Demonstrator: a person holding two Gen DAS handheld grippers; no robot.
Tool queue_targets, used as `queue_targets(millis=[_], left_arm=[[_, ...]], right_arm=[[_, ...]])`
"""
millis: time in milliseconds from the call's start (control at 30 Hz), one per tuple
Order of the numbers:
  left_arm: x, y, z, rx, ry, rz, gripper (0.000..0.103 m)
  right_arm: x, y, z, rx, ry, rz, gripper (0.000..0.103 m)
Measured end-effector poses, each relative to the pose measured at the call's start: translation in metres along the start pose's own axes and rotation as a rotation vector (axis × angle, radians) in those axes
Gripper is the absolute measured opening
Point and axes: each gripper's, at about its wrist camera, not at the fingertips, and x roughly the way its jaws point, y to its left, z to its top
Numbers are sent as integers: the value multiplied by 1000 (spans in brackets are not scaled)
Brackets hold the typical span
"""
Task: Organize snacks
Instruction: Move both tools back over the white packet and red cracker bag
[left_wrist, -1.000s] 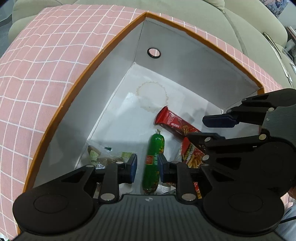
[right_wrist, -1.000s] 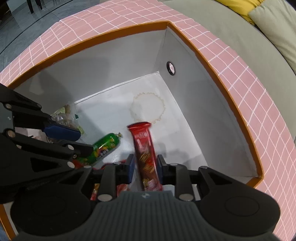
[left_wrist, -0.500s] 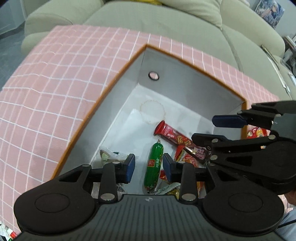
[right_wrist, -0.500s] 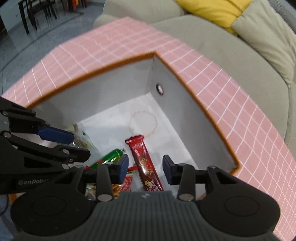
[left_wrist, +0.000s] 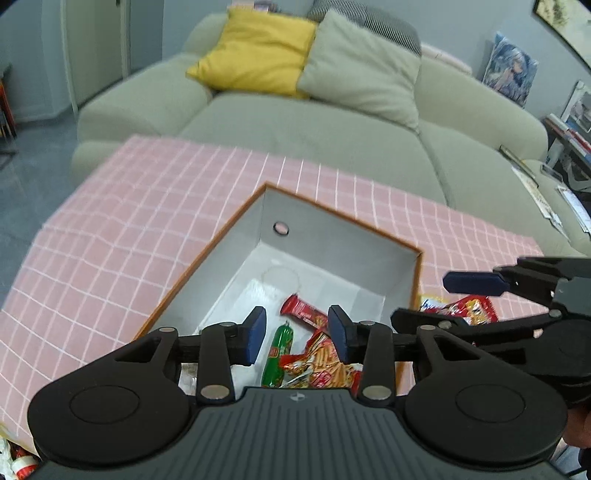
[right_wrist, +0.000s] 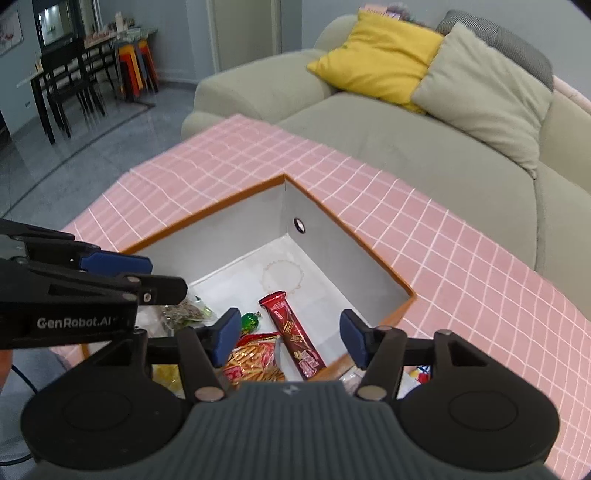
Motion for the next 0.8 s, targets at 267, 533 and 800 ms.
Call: queue_targets(millis=[267,533,800], left_arm=[[-39,-34,-23,45,-126,-36,52],[-41,-82,-55,135,-158,-75,53],[-18,-122,-83,197,-77,-120,53]], right_arm=[[-57,-11,-50,27,-132,-57,69],[-86,-23,-118,57,-178,-154,69],[-86,-44,-183,126,-128,-227,71]])
